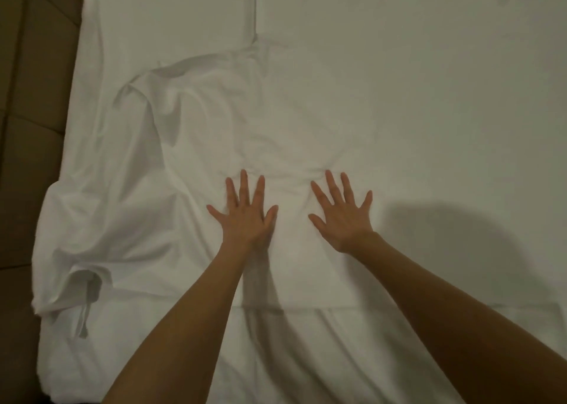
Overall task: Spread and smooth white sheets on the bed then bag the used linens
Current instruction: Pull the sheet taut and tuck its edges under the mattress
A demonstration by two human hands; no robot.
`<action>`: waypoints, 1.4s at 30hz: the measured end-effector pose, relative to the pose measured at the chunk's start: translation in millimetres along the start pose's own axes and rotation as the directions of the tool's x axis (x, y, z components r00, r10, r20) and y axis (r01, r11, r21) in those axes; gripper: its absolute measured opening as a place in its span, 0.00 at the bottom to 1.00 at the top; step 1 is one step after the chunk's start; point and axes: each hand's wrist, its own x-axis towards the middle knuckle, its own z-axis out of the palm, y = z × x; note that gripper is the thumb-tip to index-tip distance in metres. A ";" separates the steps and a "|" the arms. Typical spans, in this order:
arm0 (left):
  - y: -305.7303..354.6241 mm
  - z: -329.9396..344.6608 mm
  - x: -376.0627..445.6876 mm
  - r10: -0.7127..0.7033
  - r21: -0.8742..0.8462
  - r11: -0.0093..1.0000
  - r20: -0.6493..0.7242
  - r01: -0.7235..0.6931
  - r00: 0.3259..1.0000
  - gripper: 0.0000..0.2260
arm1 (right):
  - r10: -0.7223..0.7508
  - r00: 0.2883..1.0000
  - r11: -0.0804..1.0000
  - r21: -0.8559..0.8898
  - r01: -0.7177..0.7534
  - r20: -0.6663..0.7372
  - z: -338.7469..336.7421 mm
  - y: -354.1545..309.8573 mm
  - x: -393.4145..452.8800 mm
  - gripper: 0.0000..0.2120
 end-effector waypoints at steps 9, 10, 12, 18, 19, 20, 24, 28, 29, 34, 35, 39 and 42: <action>15.9 -59.6 136.2 -0.018 -0.058 0.998 -0.129 0.011 0.992 0.29 | 0.052 0.978 0.999 0.026 -0.048 -0.204 -60.1 21.3 134.5 0.36; 18.9 -67.9 150.5 -0.014 -0.058 0.998 -0.135 0.006 0.991 0.29 | 0.062 0.973 0.998 0.026 -0.058 -0.221 -67.5 24.4 149.2 0.38; 24.8 -83.5 178.3 -0.017 -0.055 0.998 -0.139 0.009 0.990 0.28 | 0.077 0.966 0.997 0.047 -0.068 -0.247 -82.5 31.0 175.7 0.38; 33.6 -114.3 242.3 -0.042 -0.058 0.998 -0.160 0.033 0.986 0.30 | 0.071 0.955 0.997 0.026 -0.067 -0.289 -116.2 46.4 231.2 0.38; 34.9 -116.5 249.0 -0.051 -0.063 0.997 -0.165 0.041 0.985 0.30 | 0.074 0.952 0.997 0.027 -0.069 -0.295 -118.3 47.8 240.2 0.39; 36.0 -118.0 254.4 -0.059 -0.069 0.996 -0.172 0.047 0.983 0.30 | 0.077 0.950 0.997 0.028 -0.072 -0.302 -122.3 48.9 247.9 0.40; 37.2 -117.5 266.6 -0.074 -0.087 0.994 -0.167 0.060 0.983 0.31 | 0.065 0.956 0.998 0.032 -0.058 -0.284 -134.2 56.1 270.8 0.41; 39.3 -121.8 264.2 -0.095 -0.085 0.993 -0.135 0.084 0.986 0.31 | -0.005 0.945 1.000 0.016 0.010 -0.326 -138.8 64.5 259.3 0.39; 39.4 -124.6 263.7 -0.094 -0.087 0.993 -0.126 0.083 0.988 0.31 | -0.027 0.939 0.999 0.010 0.032 -0.343 -133.7 69.4 249.3 0.37; 45.1 -126.6 240.9 -0.066 -0.152 0.988 -0.175 0.039 0.982 0.30 | -0.001 0.917 1.000 -0.026 -0.010 -0.398 -79.2 93.1 169.3 0.33; 50.3 -116.7 226.7 -0.065 -0.166 0.986 -0.200 0.031 0.978 0.30 | 0.005 0.924 0.999 -0.033 -0.019 -0.382 -69.8 96.0 155.9 0.33; 70.9 -56.3 142.0 -0.058 -0.084 0.996 -0.233 0.039 0.971 0.30 | 0.027 0.940 1.000 0.011 -0.025 -0.339 -44.5 102.7 105.3 0.32; 94.1 -28.6 80.7 -0.033 -0.020 0.999 -0.123 0.030 0.992 0.30 | 0.031 0.959 0.999 0.019 -0.027 -0.282 -23.3 103.8 55.2 0.32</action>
